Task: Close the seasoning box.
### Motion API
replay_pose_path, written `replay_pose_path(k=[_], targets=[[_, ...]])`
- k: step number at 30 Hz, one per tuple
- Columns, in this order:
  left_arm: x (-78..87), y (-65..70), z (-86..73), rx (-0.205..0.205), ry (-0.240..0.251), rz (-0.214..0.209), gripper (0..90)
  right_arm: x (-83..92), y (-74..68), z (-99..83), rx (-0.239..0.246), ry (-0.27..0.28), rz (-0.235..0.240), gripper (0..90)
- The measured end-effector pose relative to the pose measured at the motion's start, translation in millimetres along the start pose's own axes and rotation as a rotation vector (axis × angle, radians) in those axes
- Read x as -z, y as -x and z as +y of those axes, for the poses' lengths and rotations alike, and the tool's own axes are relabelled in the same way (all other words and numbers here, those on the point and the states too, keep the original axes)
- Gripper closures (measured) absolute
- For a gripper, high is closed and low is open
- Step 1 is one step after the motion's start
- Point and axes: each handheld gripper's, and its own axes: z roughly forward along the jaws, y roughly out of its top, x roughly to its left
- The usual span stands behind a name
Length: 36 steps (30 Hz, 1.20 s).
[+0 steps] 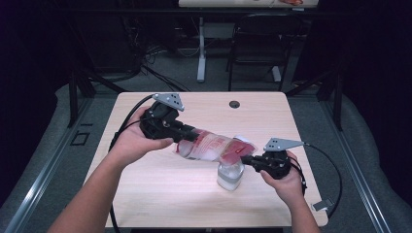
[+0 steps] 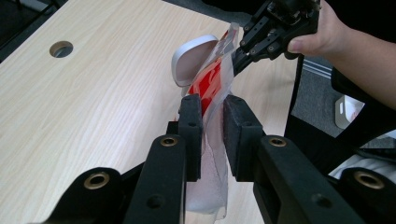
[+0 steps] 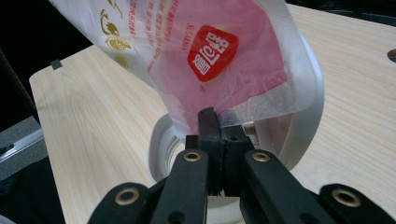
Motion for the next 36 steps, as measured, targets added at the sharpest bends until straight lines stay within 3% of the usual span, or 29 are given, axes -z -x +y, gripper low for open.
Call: replay_pose_path(k=[19,25,36], targets=[[-1.5,3.4,5.5,-0.009,0.016,-0.006,79.3,1.7,0.4,0.2,0.0,0.003,-0.013,89.8],[-1.7,4.4,7.5,-0.019,0.017,-0.008,79.6,1.4,-2.8,1.7,0.03,-0.016,-0.04,89.5],[-2.1,5.8,9.0,-0.019,0.017,-0.009,79.6,0.2,-3.3,1.4,0.028,-0.016,-0.033,89.4]])
